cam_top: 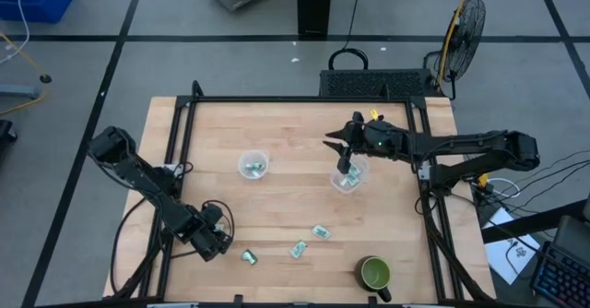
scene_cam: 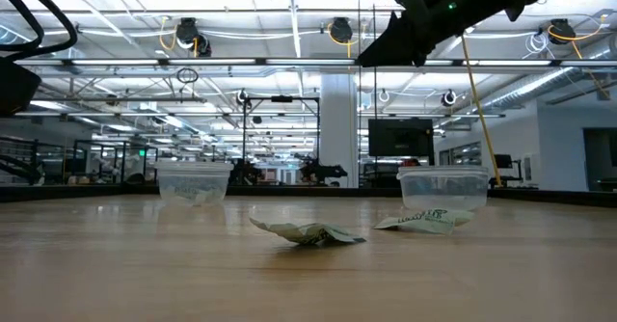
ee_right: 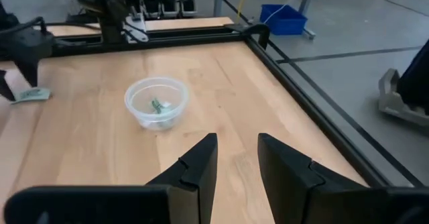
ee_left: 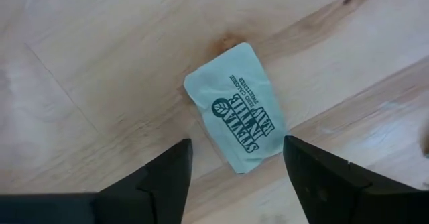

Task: Pick and place Stevia / Truvia into bins
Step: Put the white stevia packet into the left transparent container

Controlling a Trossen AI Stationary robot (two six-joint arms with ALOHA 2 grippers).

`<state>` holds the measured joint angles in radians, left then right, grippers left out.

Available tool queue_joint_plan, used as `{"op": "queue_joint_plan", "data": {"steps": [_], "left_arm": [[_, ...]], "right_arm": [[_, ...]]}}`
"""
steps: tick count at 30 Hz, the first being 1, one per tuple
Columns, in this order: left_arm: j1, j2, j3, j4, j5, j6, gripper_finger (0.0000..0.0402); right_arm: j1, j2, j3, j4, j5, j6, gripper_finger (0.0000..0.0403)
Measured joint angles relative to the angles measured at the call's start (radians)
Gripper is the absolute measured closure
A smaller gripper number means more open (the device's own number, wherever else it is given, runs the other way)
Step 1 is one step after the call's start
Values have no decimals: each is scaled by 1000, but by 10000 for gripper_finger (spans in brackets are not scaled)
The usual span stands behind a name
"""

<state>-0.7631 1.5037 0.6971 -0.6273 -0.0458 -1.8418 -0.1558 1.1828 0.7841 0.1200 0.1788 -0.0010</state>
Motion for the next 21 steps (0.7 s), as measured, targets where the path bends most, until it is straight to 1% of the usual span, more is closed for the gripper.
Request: {"op": "queue_joint_plan", "data": {"steps": [4, 9, 17, 21], "left_arm": [[3, 0, -1, -6, 1, 24, 196], [18, 1, -2, -8, 0, -2, 238], [49, 1, -2, -1, -9, 27, 277], [53, 2, -2, 1, -23, 30, 301]], "right_arm": [[1, 0, 0, -16, -1, 43, 303], [0, 0, 0, -30, 0, 68, 303], [0, 0, 0, -25, 1, 61, 303], [0, 0, 0, -18, 2, 30, 303]]}}
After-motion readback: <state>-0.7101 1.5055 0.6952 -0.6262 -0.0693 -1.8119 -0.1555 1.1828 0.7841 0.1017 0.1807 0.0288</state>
